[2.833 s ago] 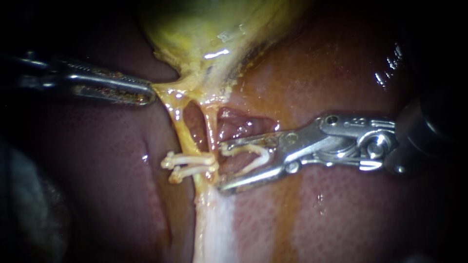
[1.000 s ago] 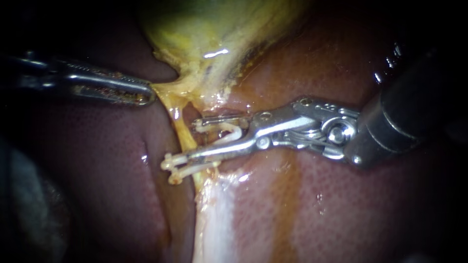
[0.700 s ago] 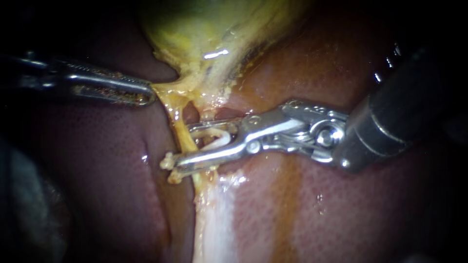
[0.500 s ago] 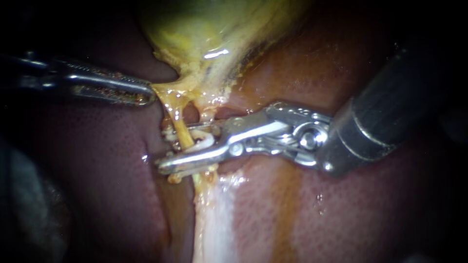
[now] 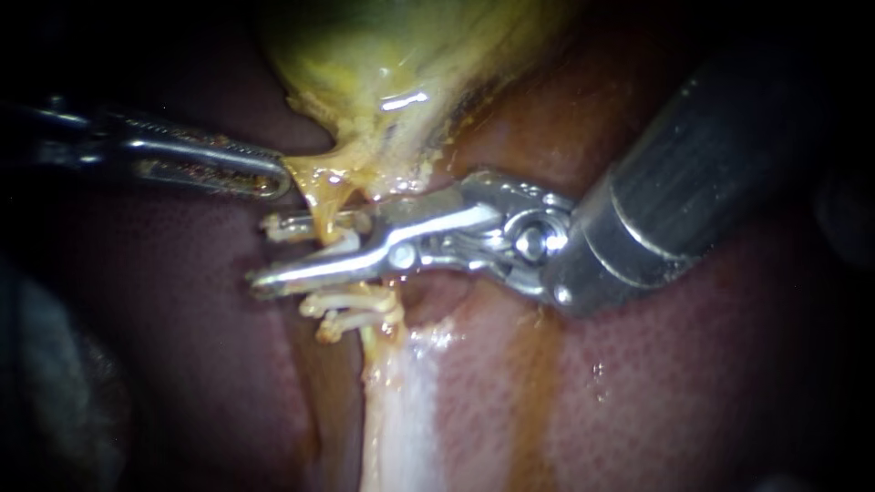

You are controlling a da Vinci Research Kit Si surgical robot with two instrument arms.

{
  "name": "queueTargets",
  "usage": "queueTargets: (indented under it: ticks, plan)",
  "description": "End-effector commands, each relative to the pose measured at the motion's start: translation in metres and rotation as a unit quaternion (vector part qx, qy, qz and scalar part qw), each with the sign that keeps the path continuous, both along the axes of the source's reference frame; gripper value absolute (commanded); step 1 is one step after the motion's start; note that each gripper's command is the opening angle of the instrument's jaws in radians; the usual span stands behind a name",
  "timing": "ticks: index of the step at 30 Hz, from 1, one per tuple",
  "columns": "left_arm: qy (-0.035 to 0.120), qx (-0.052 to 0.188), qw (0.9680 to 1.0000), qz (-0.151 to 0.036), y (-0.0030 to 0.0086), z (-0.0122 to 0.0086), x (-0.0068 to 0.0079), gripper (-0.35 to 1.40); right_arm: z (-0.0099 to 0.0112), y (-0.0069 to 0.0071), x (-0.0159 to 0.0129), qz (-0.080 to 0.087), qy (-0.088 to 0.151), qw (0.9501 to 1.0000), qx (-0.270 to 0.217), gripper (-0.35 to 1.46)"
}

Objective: Clipping third clip left tube

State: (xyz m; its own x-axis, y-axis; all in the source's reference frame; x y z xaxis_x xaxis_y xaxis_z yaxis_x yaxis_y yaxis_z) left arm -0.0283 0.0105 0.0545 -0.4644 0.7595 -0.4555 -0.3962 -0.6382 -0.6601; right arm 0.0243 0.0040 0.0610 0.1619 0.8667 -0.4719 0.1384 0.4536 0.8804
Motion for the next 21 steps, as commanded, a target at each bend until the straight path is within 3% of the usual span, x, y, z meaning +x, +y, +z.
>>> queueTargets:
  ticks: [1, 12, 21]
  plan:
    - [0.000, 0.000, 1.0000, 0.000, 0.0000, 0.0000, 0.0000, -0.35, -0.0004, 0.0002, 0.0000, 0.000, 0.001, 1.0000, 0.001, 0.49]
    - [0.000, 0.000, 1.0000, 0.001, 0.0000, 0.0000, 0.0002, -0.35, -0.0049, 0.0010, -0.0003, 0.005, 0.021, 0.9996, 0.019, 0.47]
    - [0.000, 0.000, 1.0000, 0.001, 0.0001, 0.0001, 0.0002, -0.35, -0.0054, 0.0013, -0.0005, 0.006, 0.025, 0.9995, 0.018, 0.45]
